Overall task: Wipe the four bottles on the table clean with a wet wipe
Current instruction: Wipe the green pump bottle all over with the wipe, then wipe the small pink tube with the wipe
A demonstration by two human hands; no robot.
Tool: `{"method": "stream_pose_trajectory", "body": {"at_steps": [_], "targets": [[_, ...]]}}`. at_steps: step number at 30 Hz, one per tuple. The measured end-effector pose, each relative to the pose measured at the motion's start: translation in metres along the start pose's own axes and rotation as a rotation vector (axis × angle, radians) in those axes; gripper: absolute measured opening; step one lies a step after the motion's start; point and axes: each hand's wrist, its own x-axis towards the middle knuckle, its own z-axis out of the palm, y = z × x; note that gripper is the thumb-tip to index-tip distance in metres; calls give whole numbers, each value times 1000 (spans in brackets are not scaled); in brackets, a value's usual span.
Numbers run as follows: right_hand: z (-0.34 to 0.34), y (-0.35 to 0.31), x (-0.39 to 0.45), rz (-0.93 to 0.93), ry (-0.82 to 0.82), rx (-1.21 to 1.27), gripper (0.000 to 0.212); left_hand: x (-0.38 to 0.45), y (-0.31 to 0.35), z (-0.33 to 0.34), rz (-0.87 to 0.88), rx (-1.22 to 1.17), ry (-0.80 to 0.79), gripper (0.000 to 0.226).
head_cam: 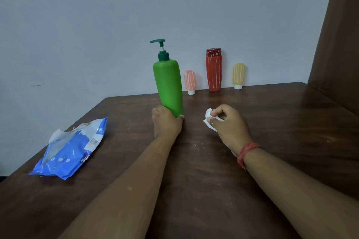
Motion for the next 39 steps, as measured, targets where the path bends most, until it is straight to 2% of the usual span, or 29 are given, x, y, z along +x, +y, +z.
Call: {"method": "stream_pose_trajectory", "body": {"at_steps": [7, 17, 39], "targets": [[9, 11, 17, -5, 14, 32, 13, 76, -9, 27, -23, 26, -10, 79], [22, 21, 36, -34, -43, 41, 12, 142, -9, 51, -64, 2, 13, 83], [25, 14, 37, -6, -90, 101, 12, 170, -19, 61, -96, -28, 16, 79]]}}
